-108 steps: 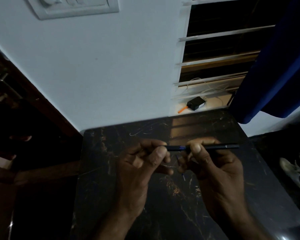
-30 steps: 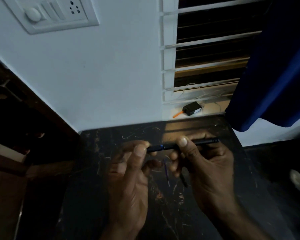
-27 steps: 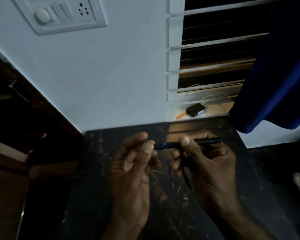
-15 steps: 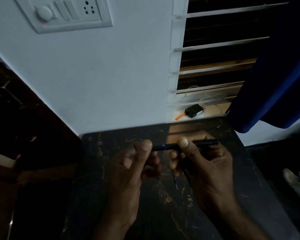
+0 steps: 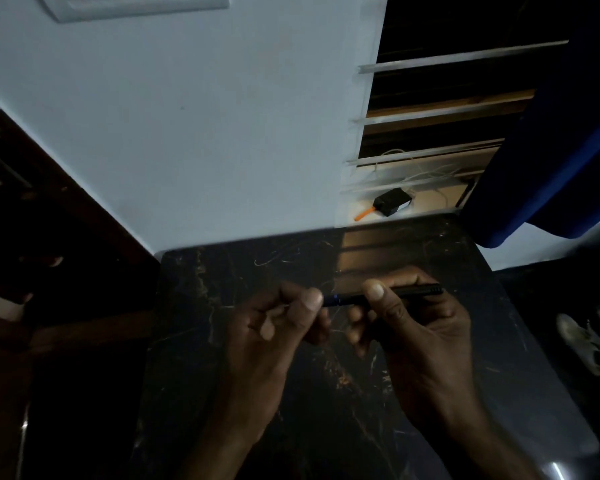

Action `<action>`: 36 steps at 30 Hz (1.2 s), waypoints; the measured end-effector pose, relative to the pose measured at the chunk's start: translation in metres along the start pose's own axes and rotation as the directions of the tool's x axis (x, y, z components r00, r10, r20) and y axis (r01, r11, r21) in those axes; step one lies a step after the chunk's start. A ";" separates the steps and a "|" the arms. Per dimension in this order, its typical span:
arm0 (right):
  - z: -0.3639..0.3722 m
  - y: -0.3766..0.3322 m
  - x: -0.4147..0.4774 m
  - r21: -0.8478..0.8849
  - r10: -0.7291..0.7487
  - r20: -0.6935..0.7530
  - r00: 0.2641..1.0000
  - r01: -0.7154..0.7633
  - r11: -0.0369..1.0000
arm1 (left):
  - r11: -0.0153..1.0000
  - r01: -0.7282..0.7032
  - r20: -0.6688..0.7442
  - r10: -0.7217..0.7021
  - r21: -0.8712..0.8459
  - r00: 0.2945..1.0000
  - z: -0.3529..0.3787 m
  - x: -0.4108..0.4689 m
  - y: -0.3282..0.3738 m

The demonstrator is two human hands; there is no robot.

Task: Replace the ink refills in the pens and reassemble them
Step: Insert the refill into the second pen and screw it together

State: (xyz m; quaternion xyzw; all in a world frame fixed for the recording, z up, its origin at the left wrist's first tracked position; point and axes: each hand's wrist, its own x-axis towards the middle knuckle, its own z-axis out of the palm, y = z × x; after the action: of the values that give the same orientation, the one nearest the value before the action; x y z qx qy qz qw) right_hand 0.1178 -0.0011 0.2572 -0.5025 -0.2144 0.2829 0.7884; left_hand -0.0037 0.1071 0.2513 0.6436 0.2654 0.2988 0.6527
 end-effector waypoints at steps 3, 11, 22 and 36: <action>0.001 0.003 -0.001 0.013 0.007 -0.038 0.999 -0.006 1.000 | 0.998 -0.059 0.001 0.059 -0.007 0.998 -0.006 -0.003 -0.003; 0.015 0.001 -0.006 0.025 -0.014 -0.036 0.999 0.015 1.000 | 0.997 -0.073 0.010 0.073 0.022 0.997 -0.015 0.005 0.003; 0.018 0.009 -0.023 0.027 -0.050 -0.026 0.998 0.050 0.998 | 0.992 -0.082 0.127 0.070 0.097 0.989 -0.026 -0.009 0.003; 0.026 0.014 -0.029 0.057 -0.094 -0.039 0.995 0.096 0.994 | 0.968 -0.197 0.239 0.156 0.158 0.958 -0.037 -0.003 0.007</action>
State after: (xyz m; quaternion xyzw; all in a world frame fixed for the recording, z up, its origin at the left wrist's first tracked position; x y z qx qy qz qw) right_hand 0.0765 0.0020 0.2539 -0.4732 -0.2153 0.2420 0.8192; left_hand -0.0332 0.1296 0.2574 0.7507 0.1571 0.2562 0.5884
